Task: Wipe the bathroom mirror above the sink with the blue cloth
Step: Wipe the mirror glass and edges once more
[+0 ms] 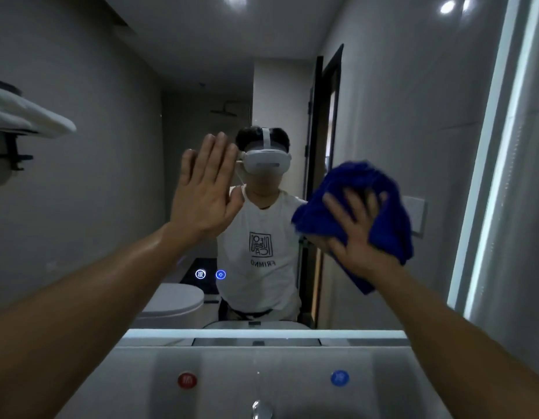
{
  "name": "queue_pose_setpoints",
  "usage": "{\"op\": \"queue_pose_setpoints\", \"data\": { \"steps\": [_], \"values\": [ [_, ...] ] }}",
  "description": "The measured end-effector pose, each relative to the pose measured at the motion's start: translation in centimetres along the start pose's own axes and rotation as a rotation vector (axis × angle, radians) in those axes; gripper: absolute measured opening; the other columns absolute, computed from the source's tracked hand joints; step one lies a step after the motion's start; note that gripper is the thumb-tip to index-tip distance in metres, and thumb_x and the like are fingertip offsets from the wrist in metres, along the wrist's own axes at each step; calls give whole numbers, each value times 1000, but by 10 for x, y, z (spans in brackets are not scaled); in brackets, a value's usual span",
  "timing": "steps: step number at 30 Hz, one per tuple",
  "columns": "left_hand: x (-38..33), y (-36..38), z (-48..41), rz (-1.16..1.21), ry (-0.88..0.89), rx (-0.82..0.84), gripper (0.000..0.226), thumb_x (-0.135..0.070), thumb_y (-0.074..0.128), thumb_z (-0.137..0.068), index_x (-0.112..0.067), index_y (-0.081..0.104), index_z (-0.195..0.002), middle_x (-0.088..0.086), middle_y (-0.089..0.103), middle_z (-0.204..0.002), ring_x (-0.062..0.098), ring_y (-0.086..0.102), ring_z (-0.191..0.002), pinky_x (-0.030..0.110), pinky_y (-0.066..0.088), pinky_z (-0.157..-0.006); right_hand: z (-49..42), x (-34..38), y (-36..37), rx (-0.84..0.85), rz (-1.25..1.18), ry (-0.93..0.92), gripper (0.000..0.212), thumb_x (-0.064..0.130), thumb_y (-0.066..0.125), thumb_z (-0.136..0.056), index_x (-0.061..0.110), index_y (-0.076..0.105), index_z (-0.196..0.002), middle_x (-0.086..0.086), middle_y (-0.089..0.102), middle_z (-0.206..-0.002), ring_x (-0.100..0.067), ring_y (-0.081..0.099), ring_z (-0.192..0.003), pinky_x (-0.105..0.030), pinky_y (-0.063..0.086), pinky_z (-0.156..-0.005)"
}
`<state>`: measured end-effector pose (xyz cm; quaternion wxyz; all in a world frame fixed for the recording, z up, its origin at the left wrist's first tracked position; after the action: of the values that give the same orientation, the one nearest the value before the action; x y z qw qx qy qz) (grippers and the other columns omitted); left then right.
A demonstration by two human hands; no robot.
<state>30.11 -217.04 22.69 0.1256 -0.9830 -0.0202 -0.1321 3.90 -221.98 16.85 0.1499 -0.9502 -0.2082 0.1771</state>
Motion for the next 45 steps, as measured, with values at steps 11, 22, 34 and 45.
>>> {"op": "queue_pose_setpoints", "data": {
  "steps": [11, 22, 34, 45],
  "values": [
    [-4, -1, 0, -27, -85, -2, 74, -45, 26, -94, -12, 13, -159, 12, 7, -166, 25, 3, -154, 49, 6, -123, 86, 108, 66, 166, 69, 5, 89, 63, 41, -83, 31, 2, -158, -7, 28, -154, -42, 29, -134, -57, -9, -118],
    [-9, -6, 2, -64, -64, -90, 72, -36, 33, -91, -8, 24, -156, 16, 18, -164, 30, 13, -153, 49, 6, -122, 76, -8, 25, -12, 5, 136, 83, 55, 47, -84, 36, 11, -156, -9, 28, -153, -46, 29, -135, -58, 0, -118],
    [-6, -4, 3, -76, -55, -90, 71, -38, 31, -92, -10, 21, -157, 13, 16, -165, 27, 9, -153, 49, 7, -123, 178, 69, 88, 265, 48, -117, 78, 56, 47, -88, 35, 15, -156, 1, 40, -144, -33, 18, -147, -52, -4, -121],
    [-8, -5, 3, -70, -66, -107, 72, -40, 30, -92, -8, 22, -157, 15, 17, -164, 28, 10, -153, 47, 5, -123, 16, -47, -3, -39, 42, 264, 78, 57, 44, -86, 30, 20, -156, -12, 24, -159, -43, 16, -144, -58, -2, -118]
  ]
}}
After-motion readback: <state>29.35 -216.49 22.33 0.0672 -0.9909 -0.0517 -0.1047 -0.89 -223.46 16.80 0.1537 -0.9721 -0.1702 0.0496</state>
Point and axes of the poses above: each hand's wrist, its own z-axis away from the middle knuckle, its own y-axis out of the palm, x = y × z, the point moved 8 cm from there along -z, towards the middle knuckle
